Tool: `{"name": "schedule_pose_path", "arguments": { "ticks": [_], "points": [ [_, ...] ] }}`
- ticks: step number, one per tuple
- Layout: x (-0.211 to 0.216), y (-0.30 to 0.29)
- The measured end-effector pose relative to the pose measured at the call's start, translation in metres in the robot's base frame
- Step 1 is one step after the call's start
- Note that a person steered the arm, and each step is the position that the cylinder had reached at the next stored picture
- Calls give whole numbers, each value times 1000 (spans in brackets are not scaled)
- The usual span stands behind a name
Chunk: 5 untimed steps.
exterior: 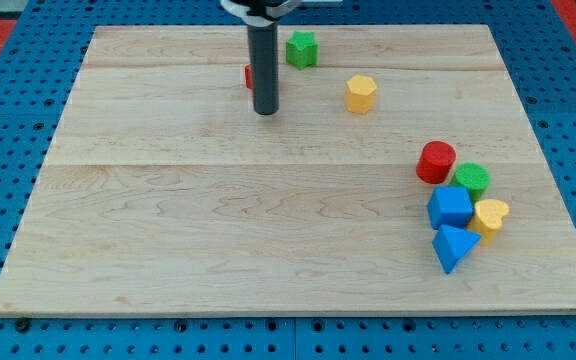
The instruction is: Move yellow hexagon to red star
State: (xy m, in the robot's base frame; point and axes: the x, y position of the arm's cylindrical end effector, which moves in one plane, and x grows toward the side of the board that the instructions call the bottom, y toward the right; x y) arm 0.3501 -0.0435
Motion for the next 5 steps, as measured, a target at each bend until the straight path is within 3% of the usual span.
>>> {"name": "schedule_pose_path", "arguments": {
  "ticks": [1,2,3,5],
  "points": [
    [-34,-29],
    [-39,36],
    [-73,43],
    [-38,29]
  ]
}}
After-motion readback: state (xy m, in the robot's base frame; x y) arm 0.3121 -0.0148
